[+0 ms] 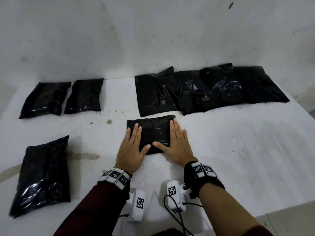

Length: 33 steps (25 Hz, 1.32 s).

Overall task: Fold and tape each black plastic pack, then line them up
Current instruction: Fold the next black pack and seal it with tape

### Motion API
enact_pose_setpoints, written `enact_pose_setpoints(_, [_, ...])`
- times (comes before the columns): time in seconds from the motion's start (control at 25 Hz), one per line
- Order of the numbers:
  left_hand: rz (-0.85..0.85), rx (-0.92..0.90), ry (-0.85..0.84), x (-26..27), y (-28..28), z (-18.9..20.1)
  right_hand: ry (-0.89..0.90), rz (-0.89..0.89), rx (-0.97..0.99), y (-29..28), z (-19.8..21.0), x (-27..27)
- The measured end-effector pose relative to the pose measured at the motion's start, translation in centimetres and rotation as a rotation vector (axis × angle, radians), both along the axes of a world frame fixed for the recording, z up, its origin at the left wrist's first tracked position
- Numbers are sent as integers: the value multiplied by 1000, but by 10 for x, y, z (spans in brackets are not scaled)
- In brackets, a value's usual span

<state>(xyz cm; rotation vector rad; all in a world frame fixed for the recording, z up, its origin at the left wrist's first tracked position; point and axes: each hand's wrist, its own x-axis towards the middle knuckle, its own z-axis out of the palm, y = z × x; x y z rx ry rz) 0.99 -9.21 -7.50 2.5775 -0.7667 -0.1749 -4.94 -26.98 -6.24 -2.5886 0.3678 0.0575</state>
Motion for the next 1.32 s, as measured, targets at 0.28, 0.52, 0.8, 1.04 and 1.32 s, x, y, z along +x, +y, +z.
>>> enact_pose_setpoints(0.28, [132, -72, 92, -3, -2, 5, 57, -44, 102, -2, 9, 2])
enact_pose_setpoints(0.52, [190, -134, 133, -8, 4, 12, 78, -30, 79, -3, 8, -6])
enact_pose_setpoints(0.8, [161, -44, 31, -9, 9, 0, 71, -13, 59, -17, 10, -3])
enact_pose_setpoints(1.04, [200, -24, 31, -5, 7, 11, 33, -38, 148, -21, 15, -1])
enact_pose_setpoints(1.32, [181, -124, -141, -28, -67, 37, -100, 6, 184, -78, 30, -21])
